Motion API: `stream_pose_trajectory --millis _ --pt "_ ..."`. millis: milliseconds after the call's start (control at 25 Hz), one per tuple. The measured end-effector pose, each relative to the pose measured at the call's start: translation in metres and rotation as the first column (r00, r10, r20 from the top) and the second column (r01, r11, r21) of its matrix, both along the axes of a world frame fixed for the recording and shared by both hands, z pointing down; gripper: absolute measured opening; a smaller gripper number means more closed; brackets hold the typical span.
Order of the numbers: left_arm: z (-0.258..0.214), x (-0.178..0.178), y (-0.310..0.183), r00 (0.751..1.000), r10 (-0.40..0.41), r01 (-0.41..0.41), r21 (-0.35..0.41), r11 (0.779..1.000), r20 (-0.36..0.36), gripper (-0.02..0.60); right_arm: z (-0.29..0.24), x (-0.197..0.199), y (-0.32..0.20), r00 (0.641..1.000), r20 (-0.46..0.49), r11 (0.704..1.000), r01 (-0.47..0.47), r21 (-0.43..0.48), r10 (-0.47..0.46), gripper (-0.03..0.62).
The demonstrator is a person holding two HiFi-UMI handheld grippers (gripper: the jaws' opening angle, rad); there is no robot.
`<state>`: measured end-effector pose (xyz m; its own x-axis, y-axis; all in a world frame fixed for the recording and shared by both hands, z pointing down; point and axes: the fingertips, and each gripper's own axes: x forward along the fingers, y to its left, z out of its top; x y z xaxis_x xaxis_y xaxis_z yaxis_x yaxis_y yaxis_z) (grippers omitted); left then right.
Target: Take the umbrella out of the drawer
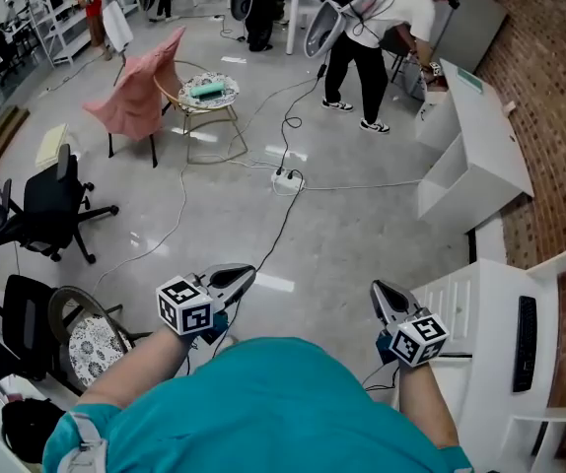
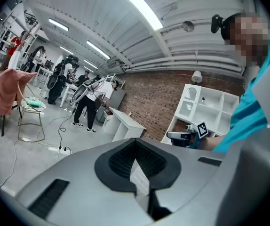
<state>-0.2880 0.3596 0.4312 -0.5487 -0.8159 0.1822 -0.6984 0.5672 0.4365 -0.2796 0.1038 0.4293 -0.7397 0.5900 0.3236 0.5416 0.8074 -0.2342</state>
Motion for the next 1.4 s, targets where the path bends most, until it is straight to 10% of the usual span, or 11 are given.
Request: stream_pose_trajectory --millis 400,720,1040,1400 --pt "-0.013 -0.015 -0.073 0.978 0.206 -0.204 -0.053 0.978 0.043 0.015 -0.004 0.036 -0.067 0.982 0.028 0.982 -0.187 -0.013 0.188 0.021" --pt "-0.012 0.003 -0.182 0.891 0.453 -0.448 -0.081 0.890 0.046 0.018 0.011 0.102 -0.140 0.925 0.009 0.925 -0.379 -0.043 0.379 0.021" --pt "0.007 0.048 -0.303 0.712 0.701 -0.686 -0.180 0.705 0.033 0.156 0.033 0.189 -0.214 0.814 -0.025 0.811 -0.580 -0.074 0.580 0.021" --pt "0.035 0.135 -0.435 0.406 0.914 -0.880 -0.271 0.390 -0.004 0.198 0.069 0.304 -0.286 0.608 -0.076 0.599 -0.793 -0.108 0.791 0.021"
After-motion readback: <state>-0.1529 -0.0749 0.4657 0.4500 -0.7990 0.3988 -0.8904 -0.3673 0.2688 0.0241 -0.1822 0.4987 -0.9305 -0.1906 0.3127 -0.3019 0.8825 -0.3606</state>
